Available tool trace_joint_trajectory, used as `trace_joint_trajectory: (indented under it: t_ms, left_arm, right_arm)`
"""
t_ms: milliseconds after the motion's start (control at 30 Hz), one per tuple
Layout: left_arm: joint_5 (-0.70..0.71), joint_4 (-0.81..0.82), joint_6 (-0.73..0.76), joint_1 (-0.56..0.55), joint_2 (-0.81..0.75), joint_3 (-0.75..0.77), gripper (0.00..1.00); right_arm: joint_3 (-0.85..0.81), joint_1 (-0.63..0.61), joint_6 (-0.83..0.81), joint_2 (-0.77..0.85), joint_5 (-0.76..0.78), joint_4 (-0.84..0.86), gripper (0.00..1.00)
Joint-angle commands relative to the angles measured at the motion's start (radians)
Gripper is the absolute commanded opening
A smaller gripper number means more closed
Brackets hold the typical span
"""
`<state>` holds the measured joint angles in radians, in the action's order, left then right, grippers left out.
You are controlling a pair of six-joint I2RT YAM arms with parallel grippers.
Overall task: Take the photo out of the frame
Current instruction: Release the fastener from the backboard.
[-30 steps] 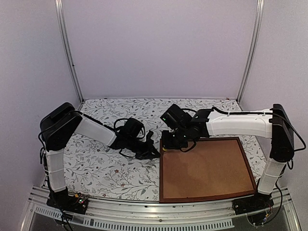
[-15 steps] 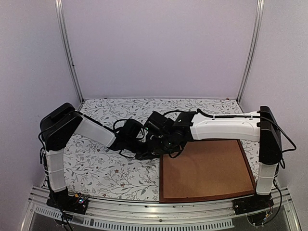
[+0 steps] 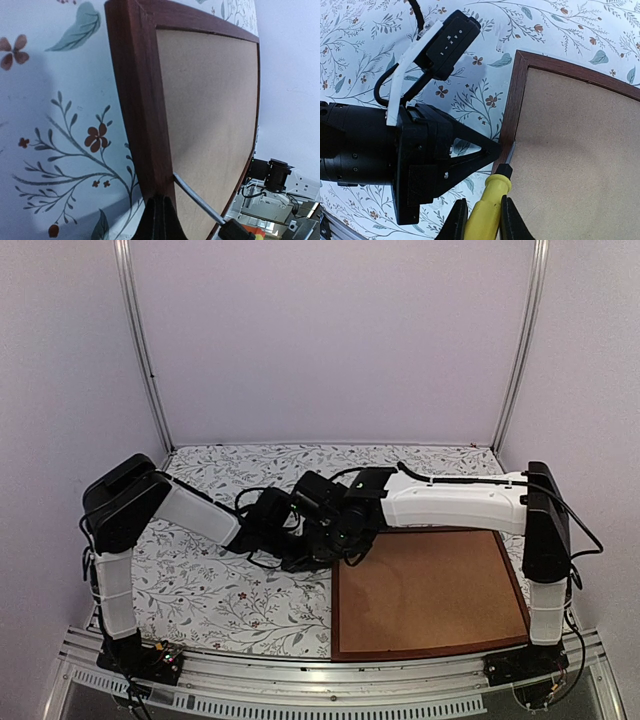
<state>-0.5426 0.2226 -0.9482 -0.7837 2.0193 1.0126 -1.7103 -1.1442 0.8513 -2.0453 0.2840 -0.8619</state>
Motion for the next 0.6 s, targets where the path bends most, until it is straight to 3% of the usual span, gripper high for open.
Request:
trace_joint_trajectory:
  t_ms: [0, 567]
  left_arm:
    - [-0.054, -0.011, 0.025, -0.045, 0.001, -0.031, 0.0]
    - [-0.046, 0.064, 0.028, 0.029, -0.129, -0.11, 0.0]
  right_arm:
    - [0.003, -0.056, 0.012, -0.142, -0.3, 0.12, 0.0]
    - [0.096, -0.037, 0.17, 0.08, -0.2, 0.038, 0.0]
